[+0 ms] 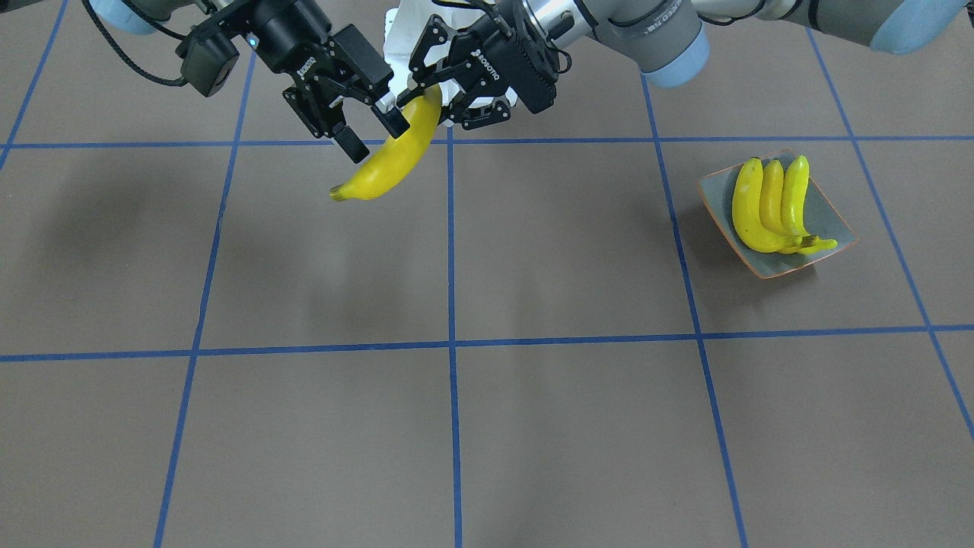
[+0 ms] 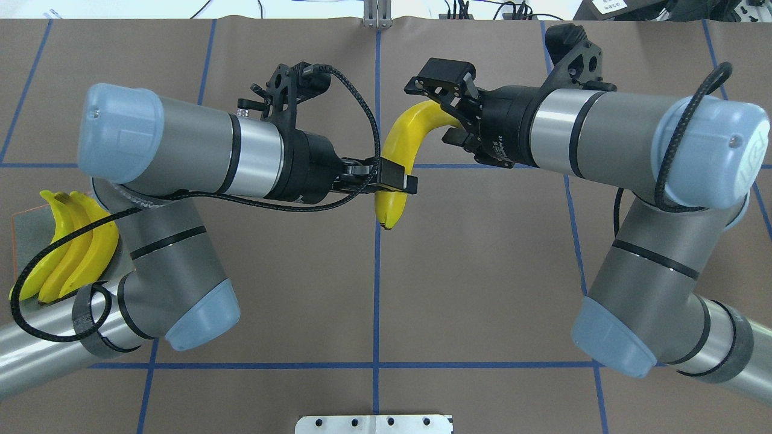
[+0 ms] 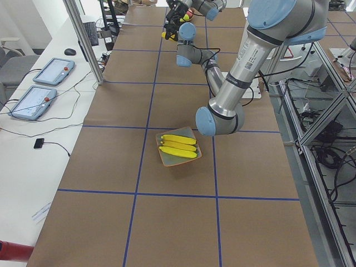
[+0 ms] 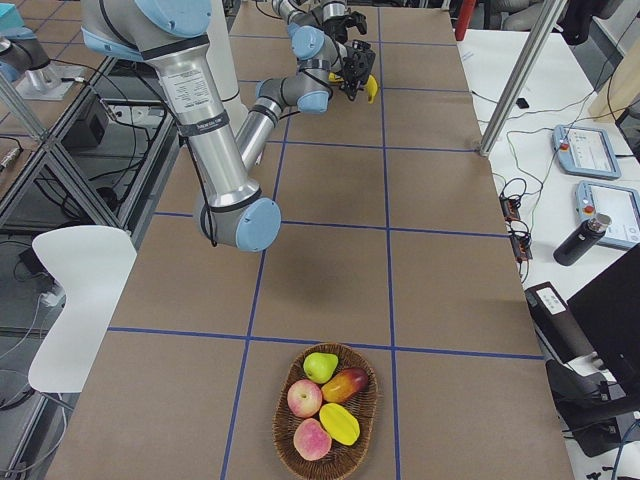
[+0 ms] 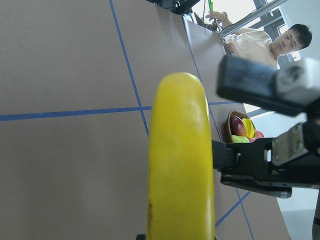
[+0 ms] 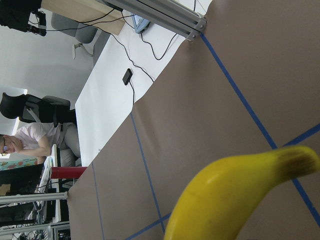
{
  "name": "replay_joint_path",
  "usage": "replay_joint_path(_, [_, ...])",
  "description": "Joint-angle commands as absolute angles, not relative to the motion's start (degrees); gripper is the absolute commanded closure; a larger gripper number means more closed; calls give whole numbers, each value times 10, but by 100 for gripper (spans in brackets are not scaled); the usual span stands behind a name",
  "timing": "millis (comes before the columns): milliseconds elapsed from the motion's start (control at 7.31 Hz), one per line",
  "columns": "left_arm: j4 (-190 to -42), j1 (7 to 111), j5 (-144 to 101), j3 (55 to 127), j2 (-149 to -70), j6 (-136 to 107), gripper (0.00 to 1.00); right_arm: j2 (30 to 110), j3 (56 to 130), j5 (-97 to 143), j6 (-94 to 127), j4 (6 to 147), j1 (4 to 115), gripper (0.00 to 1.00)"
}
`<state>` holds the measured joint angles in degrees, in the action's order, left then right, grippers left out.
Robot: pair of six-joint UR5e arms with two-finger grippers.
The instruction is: Transfer all bananas from basket to plate
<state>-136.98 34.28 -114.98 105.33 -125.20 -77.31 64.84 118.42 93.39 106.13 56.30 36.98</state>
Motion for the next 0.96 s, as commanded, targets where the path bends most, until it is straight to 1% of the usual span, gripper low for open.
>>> replay_joint_path(0, [-1367, 350, -1154, 1087, -1196, -767, 100, 695, 1173, 982, 1015, 569, 422, 0])
replay_joint_path(273, [-1366, 379, -1170, 1118, -1130, -741, 100, 734, 1139, 1064, 937, 590, 498, 0])
replay_joint_path(410, [-1366, 411, -1219, 1127, -1087, -676, 100, 758, 1123, 1105, 889, 589, 534, 0])
replay_joint_path(820, [-1367, 539, -1367, 1124, -979, -451, 100, 846, 1080, 1189, 706, 586, 639, 0])
